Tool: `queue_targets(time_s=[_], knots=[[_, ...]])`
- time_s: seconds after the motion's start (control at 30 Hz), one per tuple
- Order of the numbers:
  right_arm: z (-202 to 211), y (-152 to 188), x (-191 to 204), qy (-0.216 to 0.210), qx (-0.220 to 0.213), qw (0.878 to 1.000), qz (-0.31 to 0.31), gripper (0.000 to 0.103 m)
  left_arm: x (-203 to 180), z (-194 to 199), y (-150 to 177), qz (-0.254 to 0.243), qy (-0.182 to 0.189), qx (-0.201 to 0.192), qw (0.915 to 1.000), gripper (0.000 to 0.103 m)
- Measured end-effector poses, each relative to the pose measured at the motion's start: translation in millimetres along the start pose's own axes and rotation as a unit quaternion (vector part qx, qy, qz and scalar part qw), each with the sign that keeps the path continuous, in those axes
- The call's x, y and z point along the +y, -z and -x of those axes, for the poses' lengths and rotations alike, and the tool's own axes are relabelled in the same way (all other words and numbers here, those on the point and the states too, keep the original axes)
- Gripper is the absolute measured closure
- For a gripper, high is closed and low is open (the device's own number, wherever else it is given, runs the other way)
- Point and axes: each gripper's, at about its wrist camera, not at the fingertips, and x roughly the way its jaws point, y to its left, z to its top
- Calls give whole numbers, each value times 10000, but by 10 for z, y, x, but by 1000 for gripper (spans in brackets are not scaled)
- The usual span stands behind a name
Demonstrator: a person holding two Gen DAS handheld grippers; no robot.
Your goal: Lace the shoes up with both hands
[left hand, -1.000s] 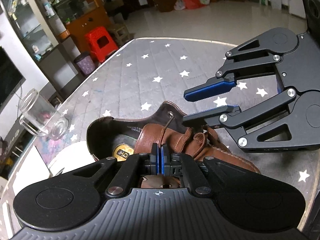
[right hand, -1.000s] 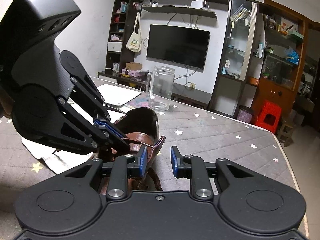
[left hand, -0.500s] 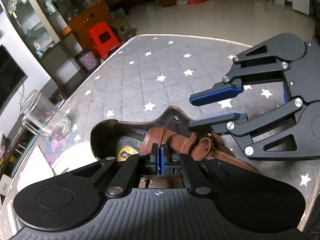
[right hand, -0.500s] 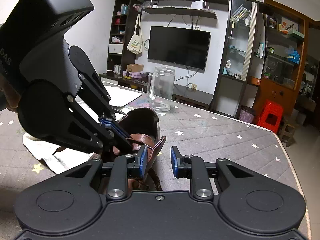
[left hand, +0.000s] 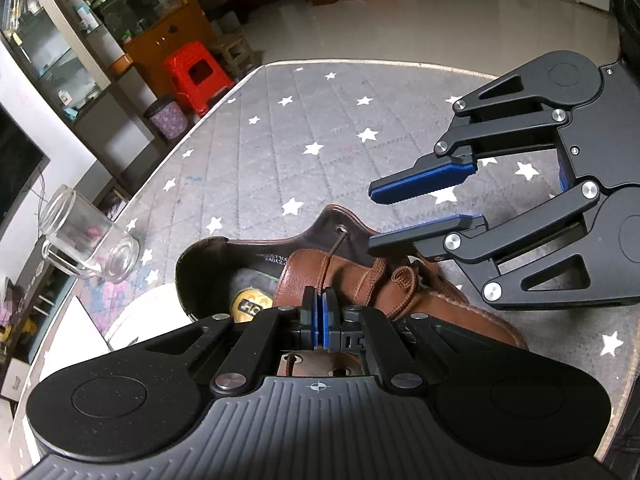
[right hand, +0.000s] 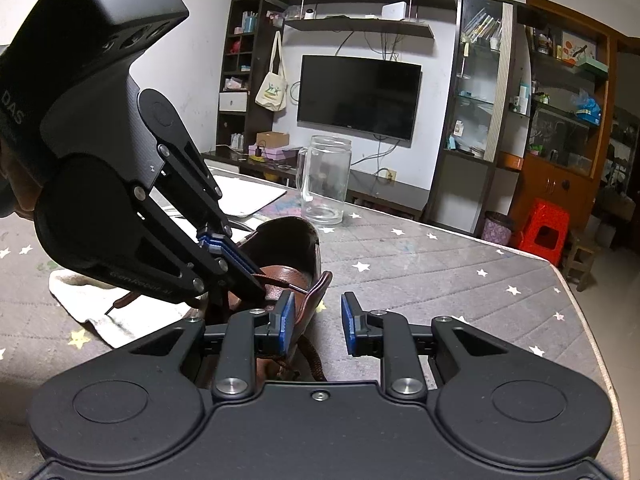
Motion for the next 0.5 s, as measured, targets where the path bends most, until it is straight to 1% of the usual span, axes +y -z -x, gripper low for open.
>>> queue_targets(time_s=[0.3, 0.5], knots=[[-20, -8, 7, -36, -9, 10000, -25, 77, -13, -6, -11, 19, -26, 63, 10000, 100], [-18, -12, -12, -57, 37, 9999, 151, 77, -14, -9, -32, 5, -97, 135, 9999, 100]])
